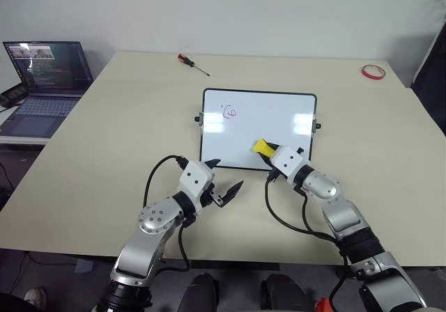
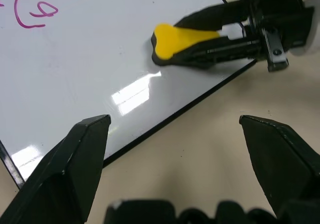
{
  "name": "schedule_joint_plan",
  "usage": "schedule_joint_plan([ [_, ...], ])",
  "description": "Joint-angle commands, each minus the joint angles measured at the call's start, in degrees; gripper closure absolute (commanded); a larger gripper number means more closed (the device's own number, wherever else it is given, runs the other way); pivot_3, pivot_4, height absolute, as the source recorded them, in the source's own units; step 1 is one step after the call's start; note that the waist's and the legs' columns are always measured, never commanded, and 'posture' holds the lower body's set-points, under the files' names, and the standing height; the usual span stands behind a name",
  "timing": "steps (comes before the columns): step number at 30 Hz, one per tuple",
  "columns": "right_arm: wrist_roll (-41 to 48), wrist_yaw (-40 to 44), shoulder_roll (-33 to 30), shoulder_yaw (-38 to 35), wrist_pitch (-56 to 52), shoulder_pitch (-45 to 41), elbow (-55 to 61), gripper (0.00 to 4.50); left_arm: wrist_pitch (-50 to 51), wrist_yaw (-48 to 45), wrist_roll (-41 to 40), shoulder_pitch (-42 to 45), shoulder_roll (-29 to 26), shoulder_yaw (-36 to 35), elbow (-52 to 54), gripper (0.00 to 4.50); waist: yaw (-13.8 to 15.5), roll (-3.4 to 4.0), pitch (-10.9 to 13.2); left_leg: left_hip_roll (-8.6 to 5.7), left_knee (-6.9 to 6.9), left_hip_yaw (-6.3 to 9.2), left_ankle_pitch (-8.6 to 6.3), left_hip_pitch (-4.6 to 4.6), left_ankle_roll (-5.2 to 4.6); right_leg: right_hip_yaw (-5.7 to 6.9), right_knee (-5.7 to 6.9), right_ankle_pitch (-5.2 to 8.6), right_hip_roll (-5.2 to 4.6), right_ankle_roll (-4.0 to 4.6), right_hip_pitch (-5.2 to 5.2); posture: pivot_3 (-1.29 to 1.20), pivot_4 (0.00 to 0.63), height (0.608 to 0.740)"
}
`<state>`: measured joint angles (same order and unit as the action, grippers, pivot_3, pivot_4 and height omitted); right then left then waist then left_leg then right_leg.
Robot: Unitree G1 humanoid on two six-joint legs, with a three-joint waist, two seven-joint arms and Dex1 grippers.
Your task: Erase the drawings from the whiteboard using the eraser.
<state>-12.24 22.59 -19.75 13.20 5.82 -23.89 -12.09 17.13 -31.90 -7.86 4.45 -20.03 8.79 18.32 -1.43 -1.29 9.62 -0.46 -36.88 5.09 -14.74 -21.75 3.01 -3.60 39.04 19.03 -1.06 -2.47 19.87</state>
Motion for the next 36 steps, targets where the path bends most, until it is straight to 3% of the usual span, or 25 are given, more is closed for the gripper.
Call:
schedule_joint_plan([
  [1,-0.9,-1.8,-2.8,-3.5,-3.9,2.3,-0.9,3.43,-0.8,-0.3,-0.6,0.5,0.0,0.0,1.3,0.00,0.0,0.00,0.0,0.00,-0.01,0.02,0.00,0.00,0.00,0.01,0.00,0.00,0.00,0.00,-0.02,0.00,0.150,0.740],
  [13,-1.8,1.9,-4.4,1.1,-0.4,7.2,3.3,3.43,-0.9,0.2,-0.4,-0.1,-0.6,-1.2,1.8,0.00,-0.2,0.00,0.0,0.01,0.02,0.01,0.00,0.01,0.00,0.00,-0.04,0.00,0.00,0.00,-0.03,0.00,0.150,0.740],
  [24,-3.5,-0.5,2.0,4.1,1.6,-0.5,-2.6,3.43,0.1,0.3,-0.5,-0.7,-1.0,-1.3,3.2,0.00,-1.9,-0.01,0.0,0.13,0.10,-0.19,0.00,0.17,0.00,-0.17,-0.01,-0.03,0.09,0.04,-0.01,0.00,0.150,0.740],
  [36,-2.3,-0.8,3.6,2.9,3.7,-2.4,-3.9,3.43,0.6,0.5,-0.5,-1.2,-1.2,-1.2,4.1,0.00,-1.9,0.00,0.0,0.13,0.09,-0.19,0.00,0.18,0.00,-0.21,0.01,-0.04,0.09,0.05,0.00,0.00,0.150,0.740],
])
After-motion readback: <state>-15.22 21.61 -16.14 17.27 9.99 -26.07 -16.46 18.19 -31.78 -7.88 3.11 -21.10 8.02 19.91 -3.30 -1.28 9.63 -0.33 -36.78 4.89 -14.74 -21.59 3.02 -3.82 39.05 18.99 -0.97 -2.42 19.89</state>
